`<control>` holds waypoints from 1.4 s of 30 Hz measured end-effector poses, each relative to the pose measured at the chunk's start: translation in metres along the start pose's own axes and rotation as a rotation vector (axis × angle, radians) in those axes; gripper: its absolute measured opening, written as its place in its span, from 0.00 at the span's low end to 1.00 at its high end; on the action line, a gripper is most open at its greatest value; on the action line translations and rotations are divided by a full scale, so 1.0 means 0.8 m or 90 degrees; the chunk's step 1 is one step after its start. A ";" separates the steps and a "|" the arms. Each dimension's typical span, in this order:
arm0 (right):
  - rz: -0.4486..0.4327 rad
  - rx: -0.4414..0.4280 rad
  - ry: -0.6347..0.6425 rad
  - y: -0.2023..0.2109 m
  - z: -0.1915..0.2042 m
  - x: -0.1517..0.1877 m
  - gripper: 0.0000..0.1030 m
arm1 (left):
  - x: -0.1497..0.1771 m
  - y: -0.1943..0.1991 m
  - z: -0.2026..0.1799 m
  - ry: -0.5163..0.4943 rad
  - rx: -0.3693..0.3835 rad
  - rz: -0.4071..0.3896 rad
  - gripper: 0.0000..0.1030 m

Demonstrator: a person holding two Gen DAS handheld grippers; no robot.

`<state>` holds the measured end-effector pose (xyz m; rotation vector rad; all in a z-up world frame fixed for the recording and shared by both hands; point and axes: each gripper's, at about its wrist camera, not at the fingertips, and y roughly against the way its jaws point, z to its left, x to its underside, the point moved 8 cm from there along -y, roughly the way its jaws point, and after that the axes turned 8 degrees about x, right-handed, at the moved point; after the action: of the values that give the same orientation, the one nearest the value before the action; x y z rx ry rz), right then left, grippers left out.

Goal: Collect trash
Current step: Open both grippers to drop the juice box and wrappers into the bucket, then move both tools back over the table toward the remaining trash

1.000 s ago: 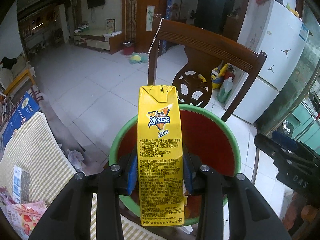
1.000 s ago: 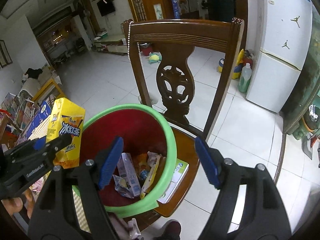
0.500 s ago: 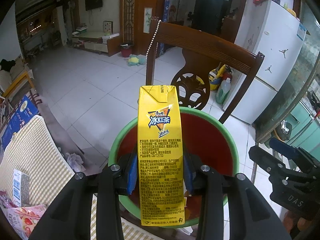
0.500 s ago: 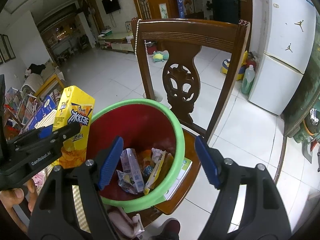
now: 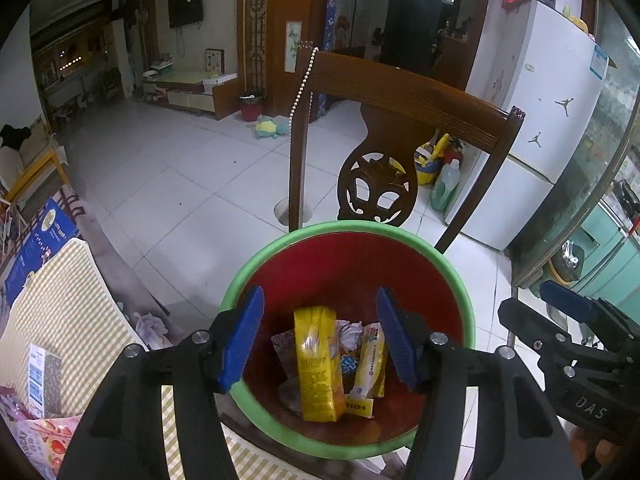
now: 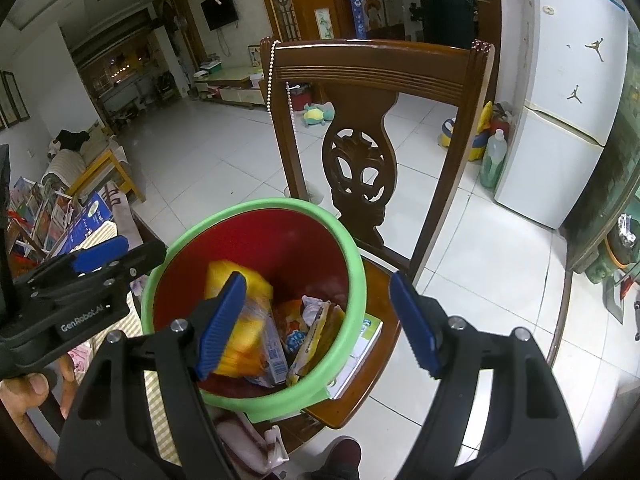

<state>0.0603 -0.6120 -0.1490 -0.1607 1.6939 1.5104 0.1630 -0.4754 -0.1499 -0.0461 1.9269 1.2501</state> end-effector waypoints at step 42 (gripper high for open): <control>0.253 -0.277 0.339 0.050 0.437 0.191 0.86 | 0.323 0.297 0.357 0.403 -0.223 -0.032 0.70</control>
<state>0.1098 -0.2339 -0.1895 -0.5184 1.8423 2.2823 0.0620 -0.0357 -0.1885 -0.7438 2.1670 1.6606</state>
